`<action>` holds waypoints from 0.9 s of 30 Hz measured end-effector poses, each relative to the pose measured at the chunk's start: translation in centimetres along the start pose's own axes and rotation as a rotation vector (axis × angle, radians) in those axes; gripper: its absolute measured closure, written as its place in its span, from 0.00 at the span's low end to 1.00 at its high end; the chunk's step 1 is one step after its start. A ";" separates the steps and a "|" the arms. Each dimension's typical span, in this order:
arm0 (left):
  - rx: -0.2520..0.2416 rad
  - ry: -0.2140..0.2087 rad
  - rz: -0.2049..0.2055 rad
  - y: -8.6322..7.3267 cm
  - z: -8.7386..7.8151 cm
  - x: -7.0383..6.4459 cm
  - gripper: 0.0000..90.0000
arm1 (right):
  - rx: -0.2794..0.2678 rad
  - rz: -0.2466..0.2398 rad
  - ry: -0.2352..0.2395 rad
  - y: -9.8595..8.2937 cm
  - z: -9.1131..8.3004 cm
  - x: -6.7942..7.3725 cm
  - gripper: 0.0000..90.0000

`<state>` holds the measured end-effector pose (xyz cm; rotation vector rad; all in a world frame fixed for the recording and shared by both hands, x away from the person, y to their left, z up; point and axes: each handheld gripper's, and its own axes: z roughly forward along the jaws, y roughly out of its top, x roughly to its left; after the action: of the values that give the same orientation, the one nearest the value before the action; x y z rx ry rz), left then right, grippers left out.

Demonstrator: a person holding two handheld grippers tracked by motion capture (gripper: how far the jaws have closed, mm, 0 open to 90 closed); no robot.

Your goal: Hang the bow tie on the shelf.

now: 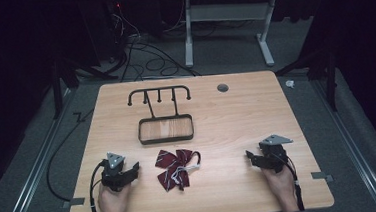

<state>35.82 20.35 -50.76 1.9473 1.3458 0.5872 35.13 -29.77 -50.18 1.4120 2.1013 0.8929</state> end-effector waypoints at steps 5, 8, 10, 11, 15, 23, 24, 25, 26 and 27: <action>0.000 -0.001 0.001 0.0 0.0 0.0 0.43 | -0.003 0.015 0.007 0.0 0.0 -0.1 0.40; 0.000 -0.001 0.001 0.0 0.0 0.0 0.42 | 0.001 -0.002 -0.003 0.0 0.0 0.0 0.40; 0.000 -0.002 0.001 0.0 0.0 0.0 0.42 | 0.002 -0.001 -0.002 0.0 0.0 0.0 0.40; 0.001 -0.002 0.002 0.0 0.0 0.0 0.42 | 0.001 -0.002 -0.002 0.0 0.0 0.0 0.40; 0.001 -0.004 0.002 0.0 0.0 0.0 0.42 | 0.002 0.001 -0.003 0.0 0.0 0.0 0.39; 0.000 -0.007 0.001 0.0 0.0 0.0 0.41 | 0.004 -0.008 0.007 0.0 0.0 0.0 0.38; -0.001 -0.008 0.001 0.0 0.0 0.0 0.41 | 0.004 -0.007 0.007 0.0 0.0 0.0 0.38; -0.001 -0.009 -0.001 0.0 0.0 0.0 0.42 | 0.004 -0.009 0.007 0.0 0.0 0.0 0.38; -0.001 -0.012 -0.003 0.0 0.0 0.1 0.42 | 0.003 -0.009 0.007 0.0 0.0 0.0 0.38; -0.001 -0.012 -0.003 0.0 0.0 0.1 0.42 | 0.003 -0.009 0.007 0.0 0.0 0.0 0.38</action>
<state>35.87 20.44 -50.75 1.9441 1.3411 0.5742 35.17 -29.74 -50.20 1.4021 2.1138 0.8924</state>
